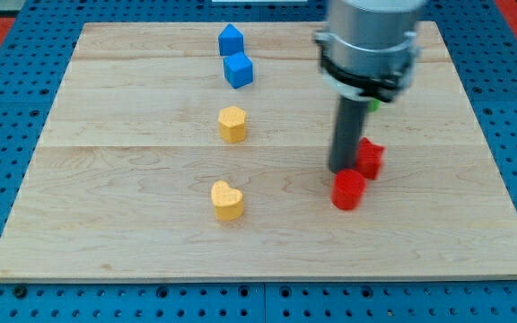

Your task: Move the red star slightly to the top of the red circle

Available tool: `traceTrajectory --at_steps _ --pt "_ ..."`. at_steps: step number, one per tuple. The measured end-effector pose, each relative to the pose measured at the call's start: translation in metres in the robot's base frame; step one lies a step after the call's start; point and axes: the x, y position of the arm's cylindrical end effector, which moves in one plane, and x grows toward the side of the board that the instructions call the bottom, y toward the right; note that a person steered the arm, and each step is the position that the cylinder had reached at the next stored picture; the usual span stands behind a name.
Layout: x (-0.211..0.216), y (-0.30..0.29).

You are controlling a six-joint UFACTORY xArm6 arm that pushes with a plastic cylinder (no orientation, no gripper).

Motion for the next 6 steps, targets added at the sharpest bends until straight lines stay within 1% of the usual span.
traceTrajectory --at_steps 1,2,3,4,6 --pt "0.035 0.003" --pt "0.036 0.014" --pt "0.034 0.074" --pt "0.022 0.105" --pt "-0.011 0.057"
